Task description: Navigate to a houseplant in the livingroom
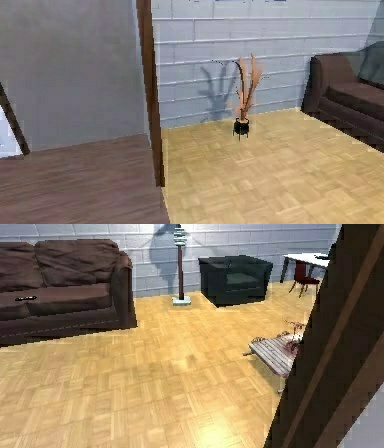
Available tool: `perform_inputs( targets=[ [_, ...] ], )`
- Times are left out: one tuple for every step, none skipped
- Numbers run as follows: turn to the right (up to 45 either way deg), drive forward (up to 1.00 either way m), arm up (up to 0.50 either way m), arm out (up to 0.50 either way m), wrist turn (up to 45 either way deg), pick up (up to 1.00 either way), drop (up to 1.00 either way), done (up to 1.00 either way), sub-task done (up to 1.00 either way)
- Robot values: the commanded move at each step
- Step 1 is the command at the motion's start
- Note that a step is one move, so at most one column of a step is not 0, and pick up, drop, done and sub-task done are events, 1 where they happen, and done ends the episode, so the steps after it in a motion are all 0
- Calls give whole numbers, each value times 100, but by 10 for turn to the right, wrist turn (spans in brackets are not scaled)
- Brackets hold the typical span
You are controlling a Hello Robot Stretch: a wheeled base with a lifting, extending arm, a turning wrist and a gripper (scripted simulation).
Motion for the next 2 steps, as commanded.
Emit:
perform_inputs(
  targets=[
    [180,0,0,0,0,0,0,0,0],
    [0,100,0,0,0,0,0,0,0]
  ],
)
